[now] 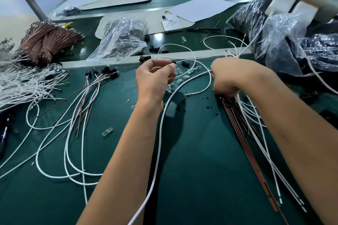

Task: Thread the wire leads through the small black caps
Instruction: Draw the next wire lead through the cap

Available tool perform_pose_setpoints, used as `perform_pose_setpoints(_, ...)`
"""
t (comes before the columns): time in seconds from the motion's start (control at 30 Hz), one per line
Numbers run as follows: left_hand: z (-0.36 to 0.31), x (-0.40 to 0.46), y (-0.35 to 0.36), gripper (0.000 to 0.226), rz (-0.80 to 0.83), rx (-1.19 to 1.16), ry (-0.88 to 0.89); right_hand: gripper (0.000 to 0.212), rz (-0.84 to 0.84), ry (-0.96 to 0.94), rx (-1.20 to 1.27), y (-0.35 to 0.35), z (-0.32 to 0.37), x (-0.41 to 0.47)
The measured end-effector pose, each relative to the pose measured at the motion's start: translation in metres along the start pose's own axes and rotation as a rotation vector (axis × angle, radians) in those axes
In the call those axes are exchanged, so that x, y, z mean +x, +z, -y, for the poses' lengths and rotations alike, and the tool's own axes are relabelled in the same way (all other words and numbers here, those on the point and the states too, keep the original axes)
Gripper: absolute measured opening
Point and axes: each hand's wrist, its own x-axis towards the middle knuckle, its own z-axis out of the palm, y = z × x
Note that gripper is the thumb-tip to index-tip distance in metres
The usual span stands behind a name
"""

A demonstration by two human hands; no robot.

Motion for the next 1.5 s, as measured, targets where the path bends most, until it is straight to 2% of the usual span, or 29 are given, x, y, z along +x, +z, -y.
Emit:
perform_pose_setpoints(0.1,0.0,-0.001,0.001,0.007,0.04,0.008,0.007,0.023,-0.015,-0.037,0.089,0.001,-0.004,-0.002)
perform_pose_setpoints(0.17,0.0,-0.002,0.002,0.007,0.059,0.012,0.006,0.027,-0.046,-0.05,0.236,0.0,-0.011,0.0)
perform_pose_setpoints(0.23,0.0,-0.004,0.005,0.006,0.11,0.022,-0.009,0.021,-0.15,-0.036,0.508,-0.002,-0.017,0.005)
perform_pose_setpoints(0.33,0.001,-0.009,0.011,0.007,0.271,0.013,-0.051,0.014,-0.216,-0.082,1.089,-0.005,-0.015,0.004)
perform_pose_setpoints(0.4,0.002,-0.013,0.014,0.007,0.332,0.011,-0.065,0.014,-0.181,-0.125,1.202,-0.002,-0.014,0.005)
perform_pose_setpoints(0.57,0.002,-0.012,0.015,0.006,0.26,0.061,-0.007,0.01,-0.196,-0.046,0.711,0.011,-0.024,0.01)
perform_pose_setpoints(0.63,0.002,-0.012,0.015,0.007,0.233,0.067,-0.007,0.013,-0.191,-0.072,0.722,0.012,-0.026,0.011)
perform_pose_setpoints(0.77,0.003,-0.011,0.015,0.007,0.176,0.06,-0.012,0.01,-0.144,-0.16,1.015,0.009,-0.025,0.01)
perform_pose_setpoints(0.8,0.003,-0.011,0.014,0.007,0.165,0.059,-0.01,0.009,-0.142,-0.147,0.983,0.007,-0.026,0.01)
perform_pose_setpoints(0.87,0.002,-0.009,0.013,0.006,0.142,0.055,-0.002,0.015,-0.13,-0.075,0.692,0.003,-0.032,0.011)
perform_pose_setpoints(0.97,0.003,-0.007,0.01,0.005,0.12,0.047,0.009,0.027,0.044,0.013,0.225,-0.003,-0.032,0.003)
perform_pose_setpoints(1.03,0.004,-0.006,0.01,0.005,0.113,0.052,0.011,0.036,0.084,0.038,0.129,-0.002,-0.025,0.0)
perform_pose_setpoints(1.1,0.005,-0.006,0.01,0.005,0.114,0.051,0.012,0.031,0.032,0.046,0.067,-0.001,-0.017,-0.002)
perform_pose_setpoints(1.2,0.006,-0.006,0.011,0.006,0.118,0.058,0.02,0.02,-0.034,0.047,0.019,0.001,-0.006,-0.005)
perform_pose_setpoints(1.37,0.004,-0.007,0.01,0.005,0.118,0.055,0.01,0.028,-0.093,0.076,0.132,0.006,-0.013,-0.003)
perform_pose_setpoints(1.43,0.004,-0.007,0.01,0.004,0.127,0.05,0.013,0.024,-0.111,0.076,0.241,-0.001,-0.022,-0.001)
perform_pose_setpoints(1.5,0.004,-0.006,0.01,0.003,0.173,0.025,0.002,0.021,-0.177,0.087,0.483,-0.009,-0.033,0.002)
